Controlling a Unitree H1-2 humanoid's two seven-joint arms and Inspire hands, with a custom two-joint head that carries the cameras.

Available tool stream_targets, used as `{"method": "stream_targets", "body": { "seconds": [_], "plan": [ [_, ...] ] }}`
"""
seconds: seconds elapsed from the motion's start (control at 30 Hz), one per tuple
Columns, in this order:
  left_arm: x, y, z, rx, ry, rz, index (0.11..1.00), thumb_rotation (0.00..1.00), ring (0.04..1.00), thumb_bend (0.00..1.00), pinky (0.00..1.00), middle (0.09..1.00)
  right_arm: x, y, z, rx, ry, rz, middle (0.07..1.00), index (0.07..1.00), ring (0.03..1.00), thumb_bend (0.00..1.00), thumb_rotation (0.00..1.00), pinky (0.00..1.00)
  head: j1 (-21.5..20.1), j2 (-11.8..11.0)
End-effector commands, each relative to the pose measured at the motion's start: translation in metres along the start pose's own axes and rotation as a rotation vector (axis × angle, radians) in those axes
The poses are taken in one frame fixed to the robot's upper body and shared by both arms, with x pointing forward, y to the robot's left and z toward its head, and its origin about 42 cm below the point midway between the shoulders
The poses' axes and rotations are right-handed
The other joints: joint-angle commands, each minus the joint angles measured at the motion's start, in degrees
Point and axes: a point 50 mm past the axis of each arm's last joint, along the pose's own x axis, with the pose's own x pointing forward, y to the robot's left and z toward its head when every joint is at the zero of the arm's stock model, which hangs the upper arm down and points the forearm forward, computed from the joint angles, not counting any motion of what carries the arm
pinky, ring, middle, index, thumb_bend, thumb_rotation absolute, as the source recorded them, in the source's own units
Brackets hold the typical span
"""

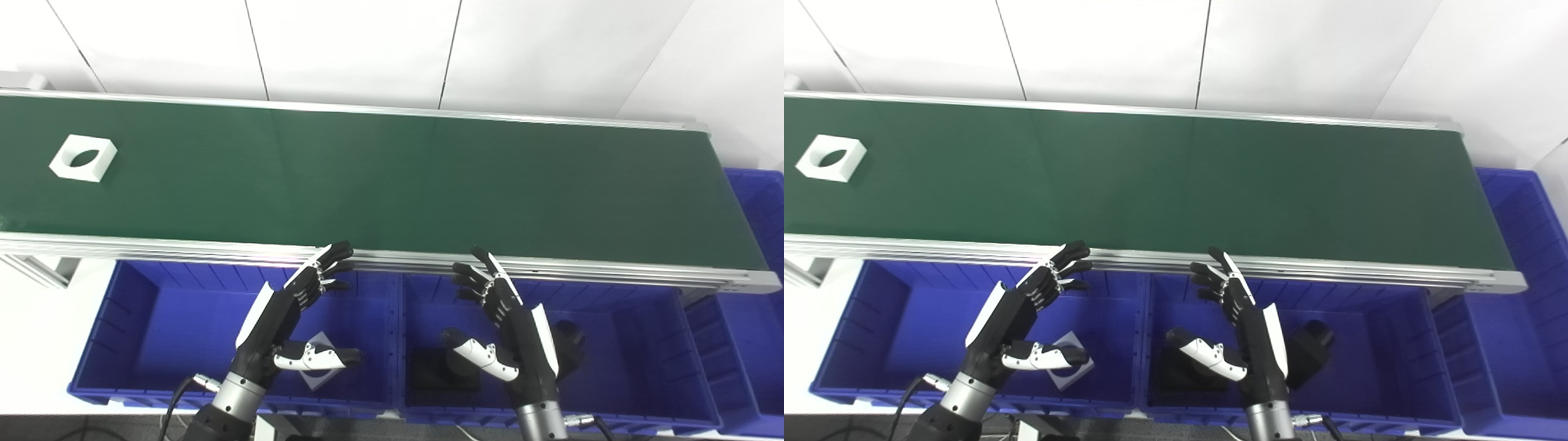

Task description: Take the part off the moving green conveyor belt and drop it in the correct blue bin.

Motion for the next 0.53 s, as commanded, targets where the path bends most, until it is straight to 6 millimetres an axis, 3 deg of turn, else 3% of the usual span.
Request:
{"method": "stream_targets", "body": {
  "seconds": [0.0, 0.5],
  "plan": [
    [0.0040, 0.0016, 0.0083, 0.016, -0.065, -0.003, 0.895, 0.34, 0.850, 0.87, 0.74, 0.899, 0.0040, 0.0016, 0.0107, 0.007, -0.081, 0.002, 0.806, 0.920, 0.789, 0.81, 0.52, 0.73, 0.0, 0.0],
    [0.0050, 0.0024, 0.0087, 0.024, -0.067, -0.008, 0.896, 0.34, 0.853, 0.86, 0.73, 0.901, 0.0050, 0.0021, 0.0103, 0.009, -0.081, 0.005, 0.805, 0.919, 0.787, 0.81, 0.51, 0.73, -0.1, 0.0]
  ]
}}
